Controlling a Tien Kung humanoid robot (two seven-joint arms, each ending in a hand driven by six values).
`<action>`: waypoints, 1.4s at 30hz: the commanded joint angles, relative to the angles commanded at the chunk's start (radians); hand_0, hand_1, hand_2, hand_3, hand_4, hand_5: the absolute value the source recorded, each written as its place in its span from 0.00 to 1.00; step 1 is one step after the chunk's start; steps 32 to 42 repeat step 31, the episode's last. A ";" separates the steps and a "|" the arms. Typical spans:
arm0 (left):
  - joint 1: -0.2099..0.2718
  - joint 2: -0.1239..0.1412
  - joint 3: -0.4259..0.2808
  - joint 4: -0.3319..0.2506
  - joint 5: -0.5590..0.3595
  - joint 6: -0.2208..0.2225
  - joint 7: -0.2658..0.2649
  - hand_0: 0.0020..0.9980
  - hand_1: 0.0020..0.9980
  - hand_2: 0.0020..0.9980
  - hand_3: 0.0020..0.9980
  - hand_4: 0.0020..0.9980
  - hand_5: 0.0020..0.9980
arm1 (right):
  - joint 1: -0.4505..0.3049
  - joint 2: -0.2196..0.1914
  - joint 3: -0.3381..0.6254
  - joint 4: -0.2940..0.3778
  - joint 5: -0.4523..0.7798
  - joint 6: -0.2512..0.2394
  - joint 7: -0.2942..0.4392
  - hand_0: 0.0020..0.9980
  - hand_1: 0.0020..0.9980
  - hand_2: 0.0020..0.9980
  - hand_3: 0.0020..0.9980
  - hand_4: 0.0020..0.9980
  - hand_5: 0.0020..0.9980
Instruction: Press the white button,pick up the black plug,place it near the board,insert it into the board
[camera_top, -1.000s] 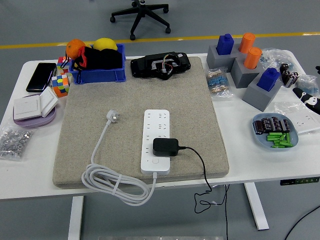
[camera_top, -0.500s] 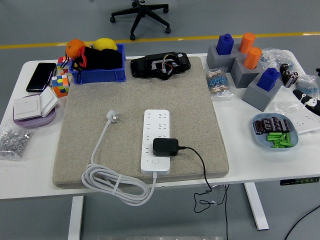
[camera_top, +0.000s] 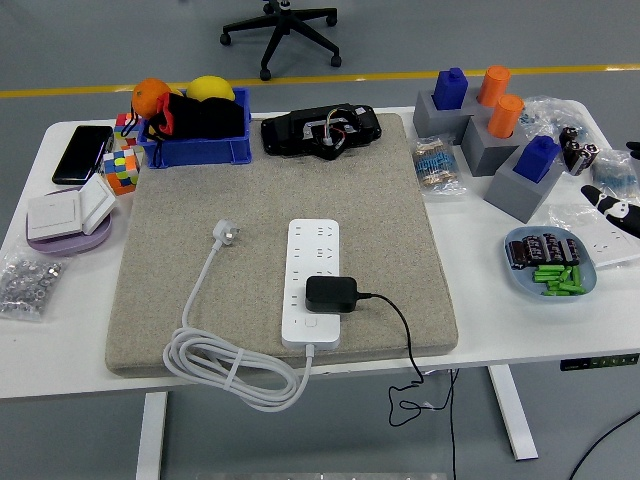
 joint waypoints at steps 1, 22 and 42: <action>0.001 -0.001 0.002 0.000 -0.003 0.000 0.000 0.46 0.50 0.50 0.58 0.57 0.27 | -0.002 0.001 -0.001 0.000 0.000 0.001 -0.001 0.88 0.78 0.77 0.78 1.00 0.56; 0.004 -0.006 -0.001 0.000 -0.007 0.001 -0.002 0.47 0.50 0.50 0.57 0.57 0.27 | -0.010 0.016 0.000 0.004 -0.001 0.006 -0.006 0.87 0.78 0.78 0.77 1.00 0.55; 0.005 -0.008 0.000 0.000 -0.009 0.002 -0.003 0.47 0.50 0.50 0.57 0.57 0.27 | -0.010 0.017 0.000 0.001 -0.004 0.001 -0.008 0.87 0.78 0.78 0.76 1.00 0.54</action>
